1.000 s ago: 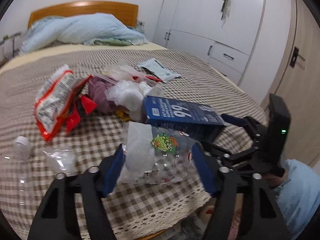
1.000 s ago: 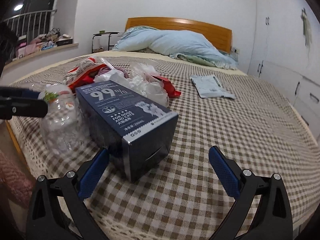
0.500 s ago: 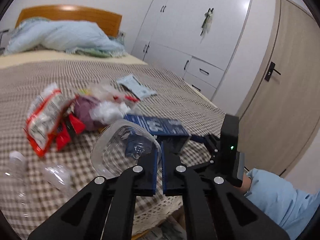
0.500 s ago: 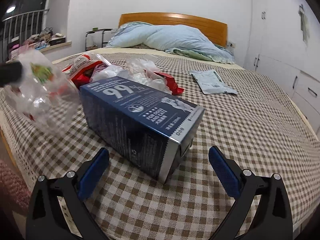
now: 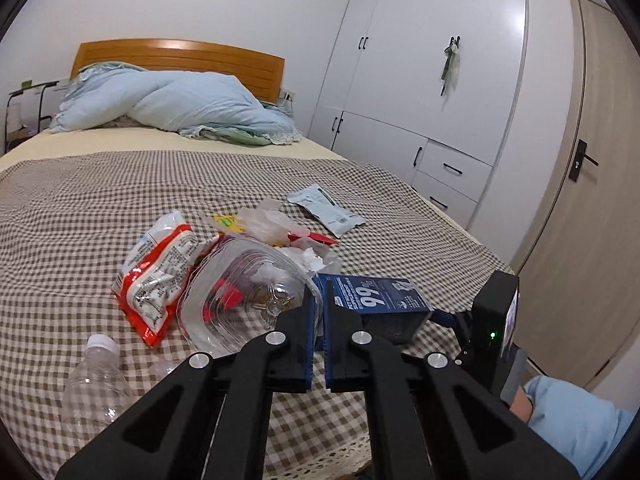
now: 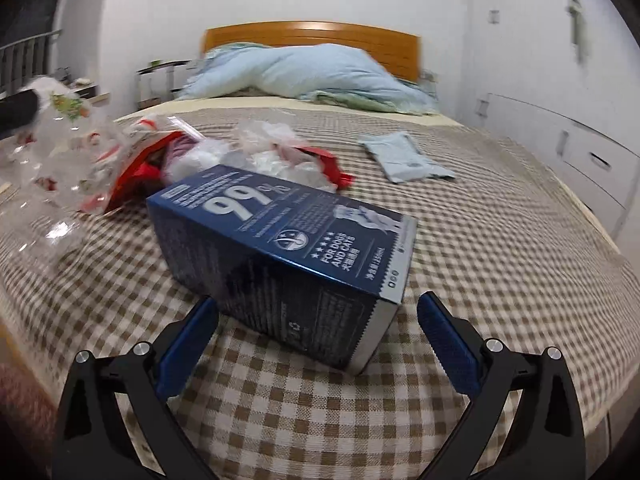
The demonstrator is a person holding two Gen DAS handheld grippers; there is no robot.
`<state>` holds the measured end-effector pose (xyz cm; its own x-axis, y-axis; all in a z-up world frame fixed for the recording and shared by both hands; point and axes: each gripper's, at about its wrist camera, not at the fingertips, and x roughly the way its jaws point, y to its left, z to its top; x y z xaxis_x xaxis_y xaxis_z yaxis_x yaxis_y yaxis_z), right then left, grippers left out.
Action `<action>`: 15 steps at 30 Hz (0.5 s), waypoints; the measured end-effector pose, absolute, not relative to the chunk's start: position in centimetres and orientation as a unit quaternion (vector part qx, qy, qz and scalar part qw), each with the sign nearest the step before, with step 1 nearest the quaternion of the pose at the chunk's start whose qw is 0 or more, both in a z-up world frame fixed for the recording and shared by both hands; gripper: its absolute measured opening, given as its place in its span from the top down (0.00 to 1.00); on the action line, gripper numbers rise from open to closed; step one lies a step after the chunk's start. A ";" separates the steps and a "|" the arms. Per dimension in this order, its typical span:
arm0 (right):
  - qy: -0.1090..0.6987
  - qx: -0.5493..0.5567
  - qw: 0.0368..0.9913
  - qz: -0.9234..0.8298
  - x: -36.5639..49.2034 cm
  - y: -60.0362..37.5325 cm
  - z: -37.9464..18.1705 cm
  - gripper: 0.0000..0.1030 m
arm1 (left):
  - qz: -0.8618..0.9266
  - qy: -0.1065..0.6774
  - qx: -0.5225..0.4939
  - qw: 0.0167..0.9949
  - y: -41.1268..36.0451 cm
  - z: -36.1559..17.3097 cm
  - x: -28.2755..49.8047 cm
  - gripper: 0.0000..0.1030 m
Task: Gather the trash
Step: 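Grasp the clear plastic bottle with the left tool while the right tool approaches the blue box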
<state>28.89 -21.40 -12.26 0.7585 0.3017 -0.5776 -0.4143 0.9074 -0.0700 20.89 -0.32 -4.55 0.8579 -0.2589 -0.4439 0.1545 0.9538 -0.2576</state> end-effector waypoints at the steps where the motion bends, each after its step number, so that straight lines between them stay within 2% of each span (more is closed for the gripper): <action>1: 0.292 -0.092 0.936 0.176 28.8 -21.3 -12.2 0.07 | -0.105 0.242 -0.105 0.959 -0.1 -4.5 20.7 0.99; 7: 0.269 -0.036 0.955 0.117 25.4 -20.7 -10.2 0.07 | -0.099 0.233 -0.104 0.962 0.8 -4.1 20.2 0.99; 15: 0.237 -0.072 0.967 0.053 25.8 -14.1 -9.7 0.07 | -0.079 0.217 -0.135 0.963 4.1 -3.7 19.8 0.99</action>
<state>25.81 -14.14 -9.67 0.8824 0.0691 -0.4654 -0.1375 0.9838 -0.1147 19.82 4.12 -3.73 0.8928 -0.2117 -0.3976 0.0946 0.9511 -0.2939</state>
